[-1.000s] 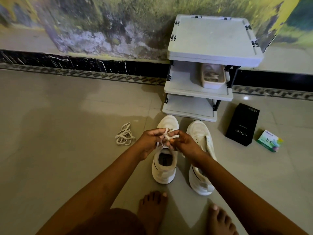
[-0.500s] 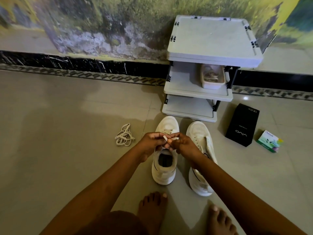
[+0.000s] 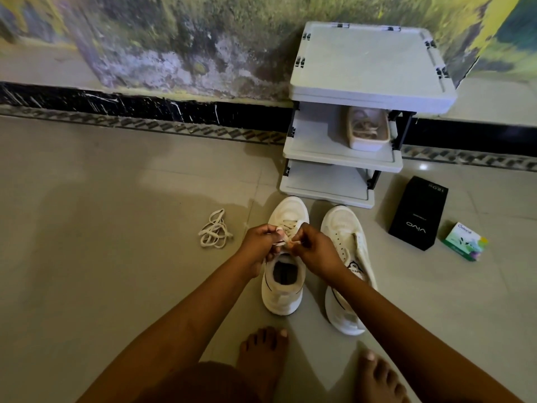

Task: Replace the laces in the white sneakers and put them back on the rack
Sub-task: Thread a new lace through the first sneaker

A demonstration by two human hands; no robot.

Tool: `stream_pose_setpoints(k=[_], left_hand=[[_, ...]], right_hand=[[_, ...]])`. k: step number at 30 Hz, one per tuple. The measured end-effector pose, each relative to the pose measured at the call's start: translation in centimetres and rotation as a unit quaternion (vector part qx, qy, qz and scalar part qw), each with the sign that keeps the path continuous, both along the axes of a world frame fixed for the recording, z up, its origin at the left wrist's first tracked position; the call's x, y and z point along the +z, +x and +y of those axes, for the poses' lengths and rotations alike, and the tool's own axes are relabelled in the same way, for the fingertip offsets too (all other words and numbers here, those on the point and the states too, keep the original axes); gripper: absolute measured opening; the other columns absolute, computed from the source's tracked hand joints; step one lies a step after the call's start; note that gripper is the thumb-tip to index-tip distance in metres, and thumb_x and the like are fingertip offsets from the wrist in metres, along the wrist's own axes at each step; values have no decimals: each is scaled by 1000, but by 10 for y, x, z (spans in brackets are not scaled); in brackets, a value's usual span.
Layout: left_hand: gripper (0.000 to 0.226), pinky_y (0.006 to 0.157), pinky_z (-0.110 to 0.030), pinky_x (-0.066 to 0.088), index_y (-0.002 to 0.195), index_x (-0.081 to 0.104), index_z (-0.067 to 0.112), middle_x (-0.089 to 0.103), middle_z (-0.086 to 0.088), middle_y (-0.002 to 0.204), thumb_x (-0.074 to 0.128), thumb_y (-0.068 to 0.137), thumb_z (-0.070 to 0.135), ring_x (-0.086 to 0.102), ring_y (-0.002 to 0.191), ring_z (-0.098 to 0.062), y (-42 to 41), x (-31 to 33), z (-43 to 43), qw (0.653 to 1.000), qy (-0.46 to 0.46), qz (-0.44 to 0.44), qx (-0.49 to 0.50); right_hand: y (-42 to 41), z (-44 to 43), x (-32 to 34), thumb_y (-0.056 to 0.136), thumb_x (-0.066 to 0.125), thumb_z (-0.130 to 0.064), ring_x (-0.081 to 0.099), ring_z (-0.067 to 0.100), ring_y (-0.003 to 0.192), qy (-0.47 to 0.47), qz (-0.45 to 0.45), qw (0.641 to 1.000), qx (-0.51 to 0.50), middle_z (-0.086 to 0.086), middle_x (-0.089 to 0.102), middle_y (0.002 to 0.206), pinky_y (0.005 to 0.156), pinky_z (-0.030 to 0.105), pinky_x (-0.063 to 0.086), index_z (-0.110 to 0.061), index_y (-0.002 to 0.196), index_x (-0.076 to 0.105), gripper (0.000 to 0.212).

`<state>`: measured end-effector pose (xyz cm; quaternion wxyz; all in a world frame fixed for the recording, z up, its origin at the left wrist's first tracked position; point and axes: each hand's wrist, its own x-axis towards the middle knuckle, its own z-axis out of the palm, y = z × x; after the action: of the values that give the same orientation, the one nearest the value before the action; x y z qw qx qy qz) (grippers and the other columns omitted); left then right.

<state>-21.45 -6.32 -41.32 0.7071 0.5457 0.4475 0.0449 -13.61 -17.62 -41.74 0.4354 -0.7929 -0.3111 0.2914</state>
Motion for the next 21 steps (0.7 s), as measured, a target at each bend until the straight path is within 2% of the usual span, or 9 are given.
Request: stream_pose_setpoints(k=[2,5,8,10,13,16,18,21], left_hand=[[12,35,-14,33,82,56,15,55,-4,69,58,91,7,45,45,-8,2,-1,-1,1000,16,18,11],[14,38,-14,37,82,53,17,58,-5,73,64,87,9,51,50,-11,1,-5,0,990,130,39,-37],[2,47,-12,42,86,65,11,62,-7,78,64,87,10,55,54,-11,-2,-4,1,968,222,31,-114],[11,55,-13,43,94,68,7,62,-6,81,59,91,12,57,62,-11,-2,-2,2,952,256,39,-166],[11,65,-17,44,87,66,11,60,-4,87,56,91,15,59,84,-19,-2,1,4,942,249,48,-219],[15,65,-17,44,72,60,15,57,1,79,62,86,12,56,83,-16,-5,1,2,927,246,39,-279],[5,76,-26,53,79,64,12,64,-4,85,68,81,10,61,88,-19,-7,-4,3,925,234,12,-300],[9,87,-35,53,85,67,14,67,-7,94,72,78,10,63,96,-22,-9,-8,4,930,222,-5,-292]], right_hand=[[-2,-1,-1,86,64,-9,59,25,76,10,-69,997,33,8,62,79,69,35,48,-11,82,52,13],[-5,-3,-2,85,63,-5,57,26,75,22,-128,990,45,5,58,81,69,36,48,-15,79,49,18],[-4,-2,-5,85,62,-3,56,25,81,22,-151,988,19,13,58,94,72,37,49,-7,85,55,8],[-3,-1,-6,85,63,-2,56,25,82,23,-146,989,0,14,57,96,72,36,50,-4,87,56,8],[-1,-1,-10,85,63,-2,60,27,83,30,-125,991,-26,13,61,92,72,36,51,-2,89,56,7],[-1,0,-9,88,61,-5,62,25,85,21,-85,996,-36,12,65,91,73,34,51,-2,92,56,7],[-1,1,-8,89,62,-10,61,22,83,8,-71,996,-44,11,64,88,70,30,49,-4,91,55,10],[1,5,-8,90,61,-15,58,18,79,-14,-54,997,-56,7,61,83,63,19,43,-11,86,50,12]])
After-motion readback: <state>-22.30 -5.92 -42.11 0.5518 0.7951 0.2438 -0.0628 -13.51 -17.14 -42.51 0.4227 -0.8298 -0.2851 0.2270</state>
